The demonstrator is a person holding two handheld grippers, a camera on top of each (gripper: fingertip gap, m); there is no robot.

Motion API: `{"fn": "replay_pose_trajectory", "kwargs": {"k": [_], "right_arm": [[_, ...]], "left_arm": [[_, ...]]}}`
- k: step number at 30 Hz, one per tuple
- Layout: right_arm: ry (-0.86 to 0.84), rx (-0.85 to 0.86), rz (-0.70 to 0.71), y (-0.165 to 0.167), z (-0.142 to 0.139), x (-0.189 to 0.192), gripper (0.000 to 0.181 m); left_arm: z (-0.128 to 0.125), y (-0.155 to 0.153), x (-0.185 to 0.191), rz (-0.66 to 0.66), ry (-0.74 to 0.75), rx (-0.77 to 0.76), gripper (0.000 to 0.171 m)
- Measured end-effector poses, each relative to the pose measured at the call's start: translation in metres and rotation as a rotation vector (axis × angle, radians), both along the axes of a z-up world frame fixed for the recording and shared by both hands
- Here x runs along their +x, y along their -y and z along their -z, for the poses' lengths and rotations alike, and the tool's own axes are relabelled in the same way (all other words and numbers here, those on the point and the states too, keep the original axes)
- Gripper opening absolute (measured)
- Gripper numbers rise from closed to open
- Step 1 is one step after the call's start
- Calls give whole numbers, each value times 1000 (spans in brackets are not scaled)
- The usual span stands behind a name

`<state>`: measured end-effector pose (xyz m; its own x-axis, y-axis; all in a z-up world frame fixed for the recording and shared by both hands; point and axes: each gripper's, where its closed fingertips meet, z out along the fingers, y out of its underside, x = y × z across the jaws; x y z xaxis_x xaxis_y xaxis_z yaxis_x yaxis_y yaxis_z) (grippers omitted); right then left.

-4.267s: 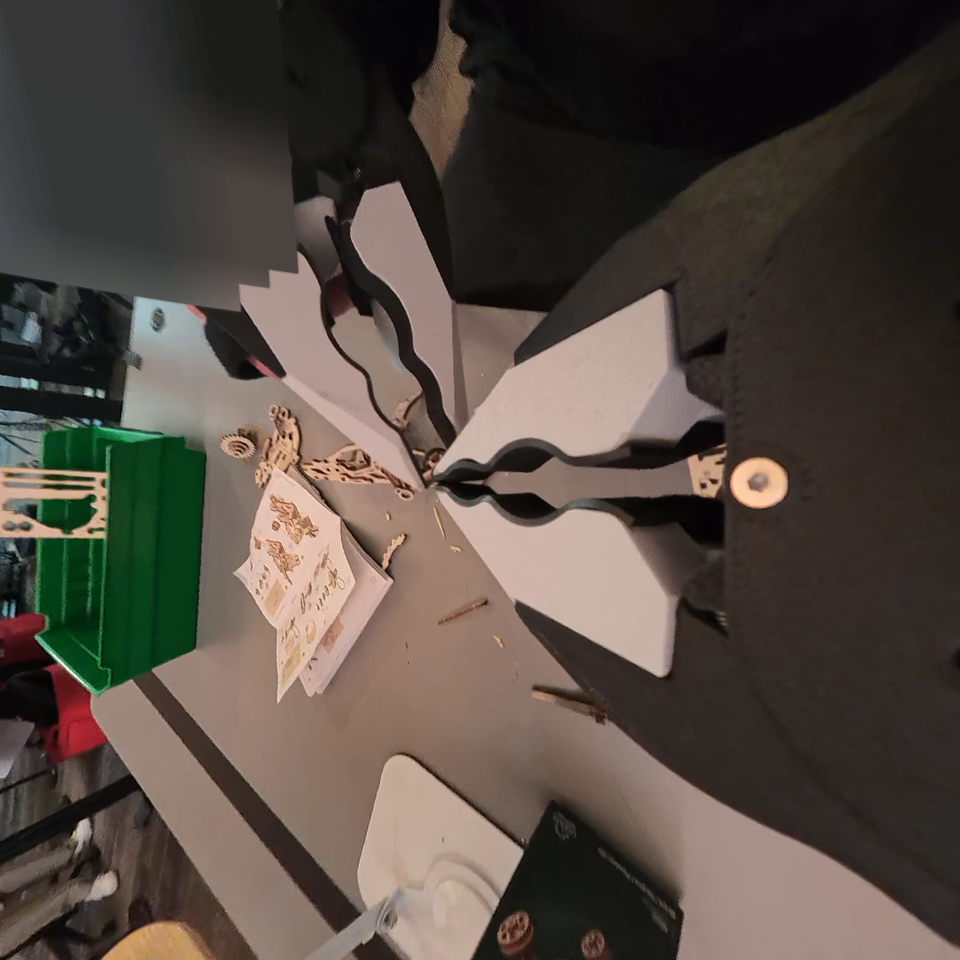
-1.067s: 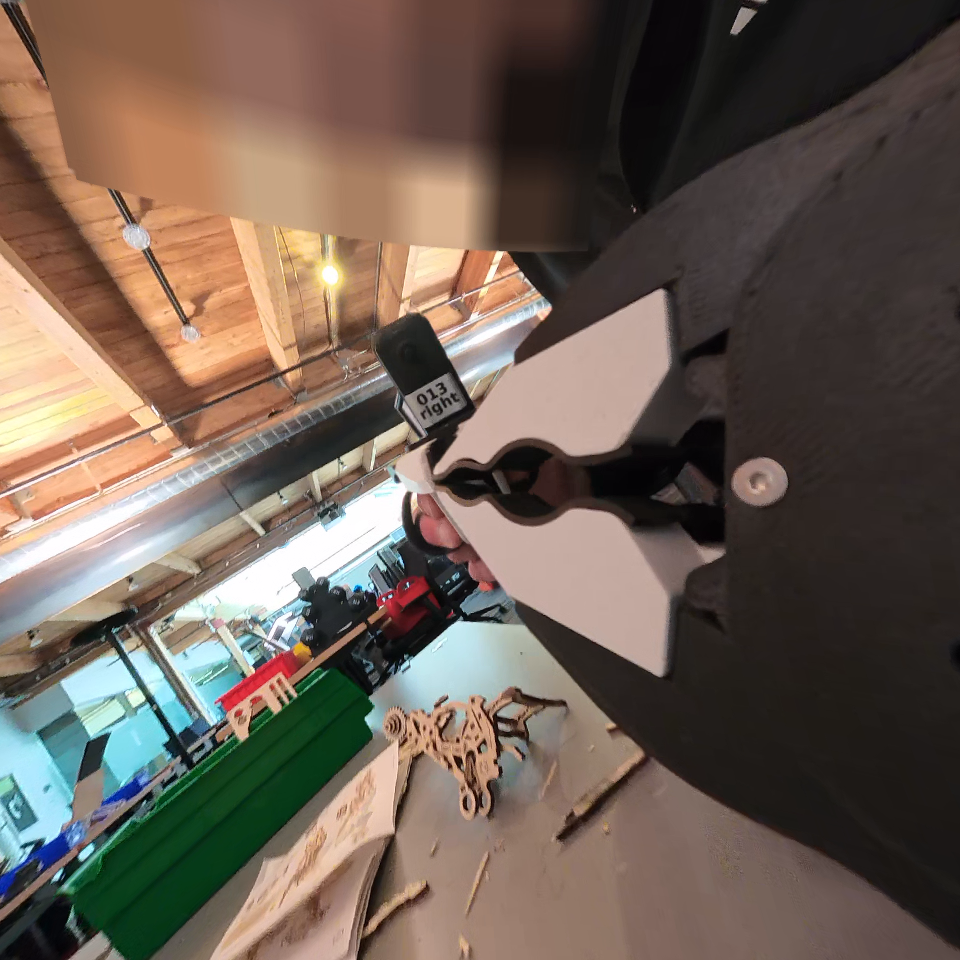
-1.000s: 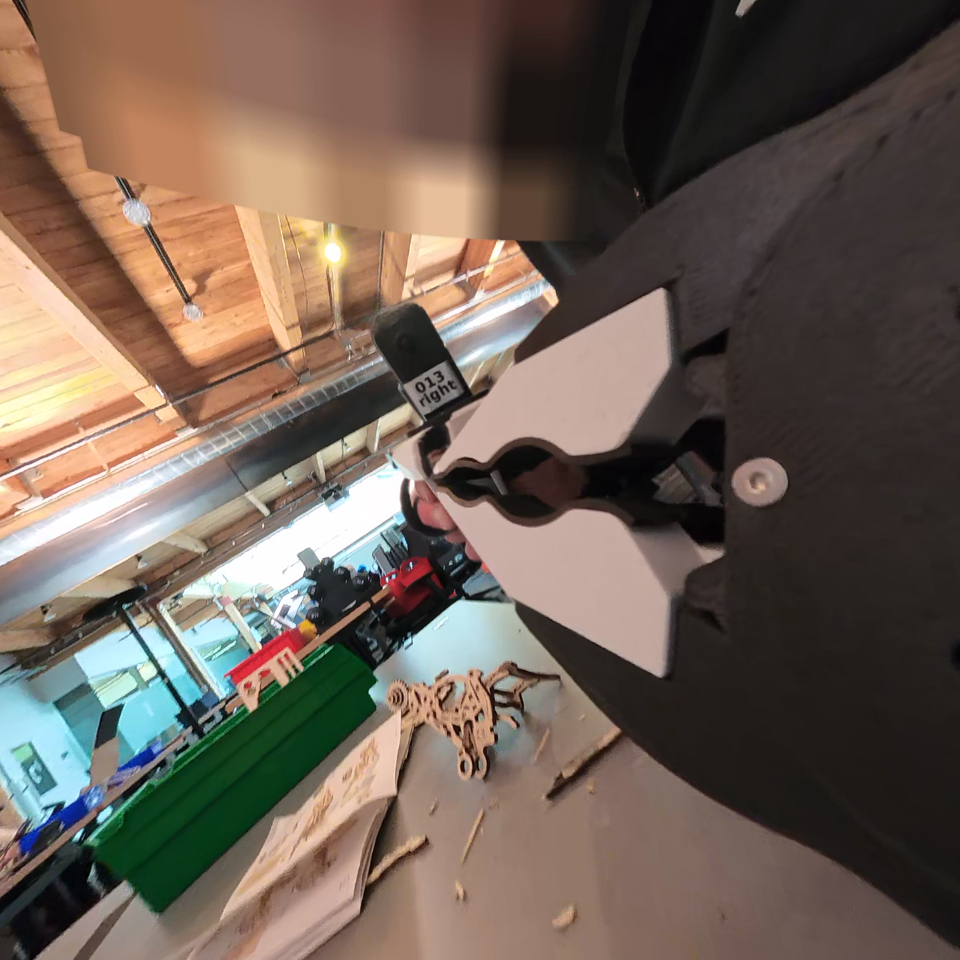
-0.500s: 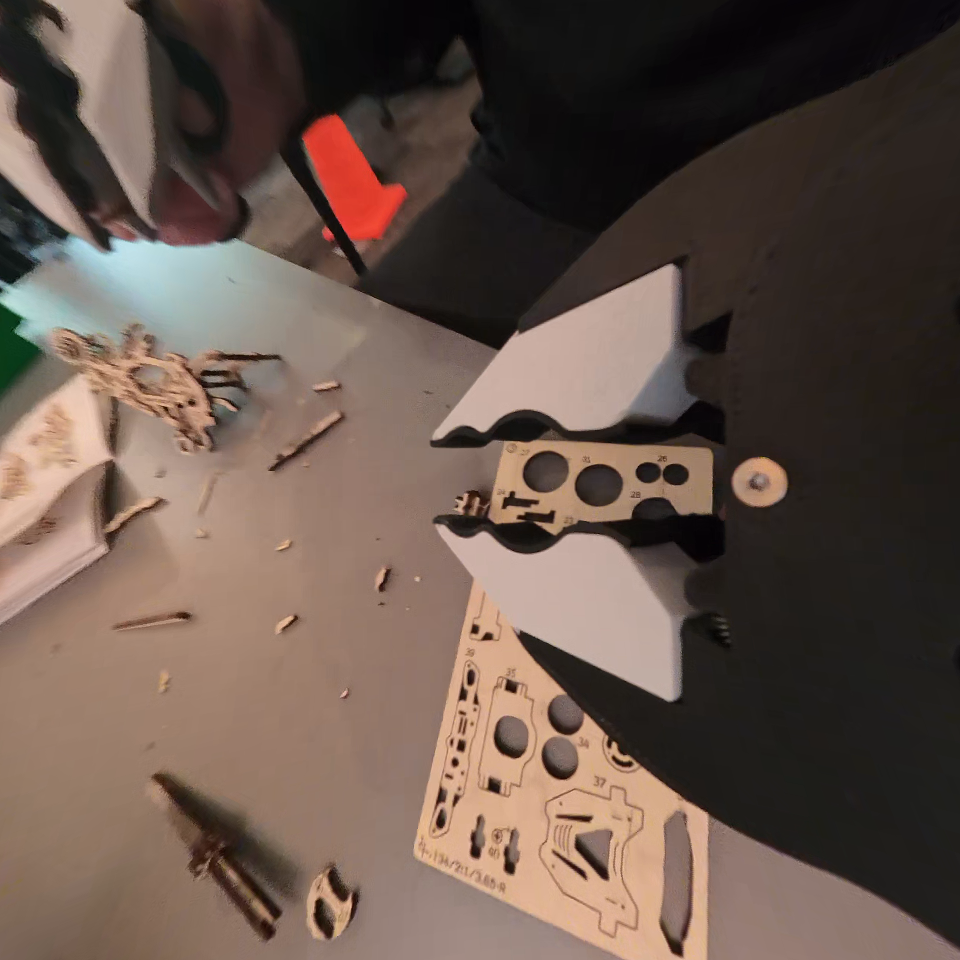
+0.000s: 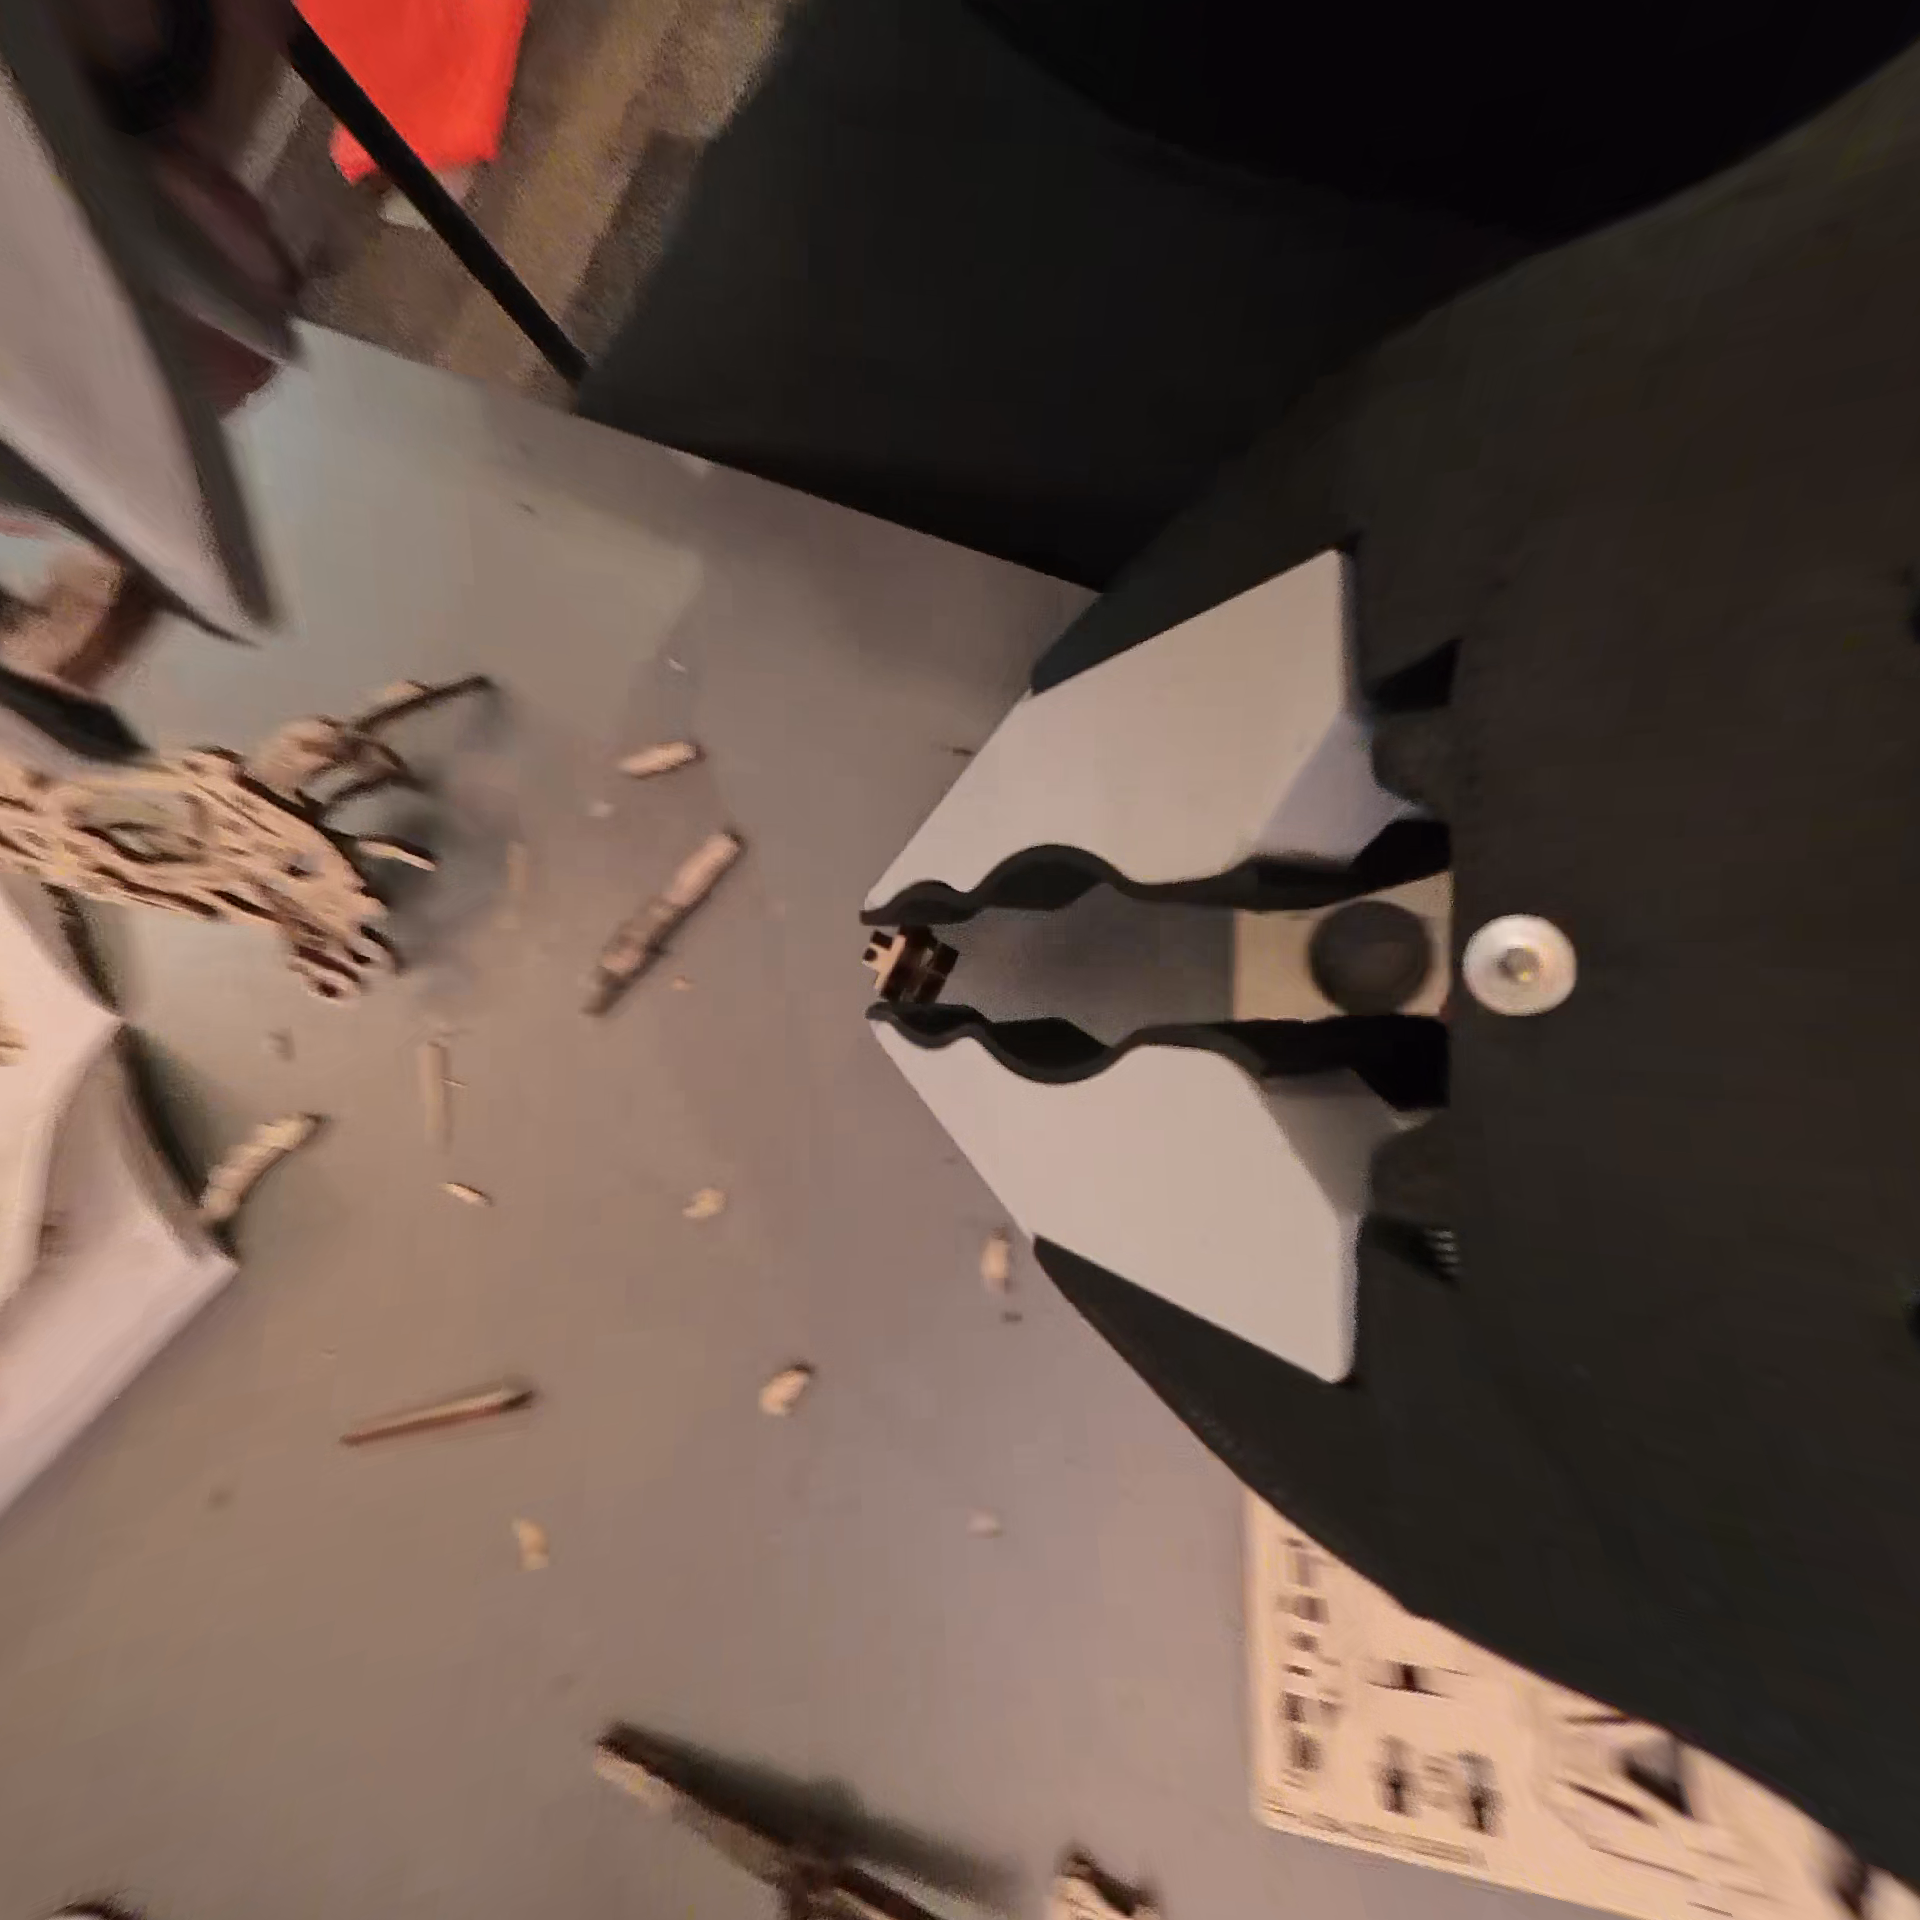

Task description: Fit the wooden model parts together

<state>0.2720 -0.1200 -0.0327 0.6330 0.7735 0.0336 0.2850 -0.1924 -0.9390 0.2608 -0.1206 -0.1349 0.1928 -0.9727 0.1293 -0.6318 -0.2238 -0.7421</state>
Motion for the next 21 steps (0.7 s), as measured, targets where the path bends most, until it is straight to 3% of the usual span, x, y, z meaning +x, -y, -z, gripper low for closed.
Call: {"fn": "replay_pose_trajectory", "kwargs": {"k": [2, 4, 9, 15, 21], "right_arm": [[-11, -4, 7, -1, -1, 3, 9], [-10, -4, 12, -1, -1, 5, 9], [-8, -13, 14, -1, 1, 7, 9], [-7, -29, 2, -1, 5, 4, 9], [4, -30, 6, -1, 7, 4, 9]], "left_arm": [[1, -3, 16, 12, 8, 23, 12], [26, -4, 14, 32, -122, 31, 16], [24, -7, -3, 16, -107, 26, 15], [21, -8, -21, 7, -98, 26, 28], [2, -10, -16, 5, -12, 24, 13]]}}
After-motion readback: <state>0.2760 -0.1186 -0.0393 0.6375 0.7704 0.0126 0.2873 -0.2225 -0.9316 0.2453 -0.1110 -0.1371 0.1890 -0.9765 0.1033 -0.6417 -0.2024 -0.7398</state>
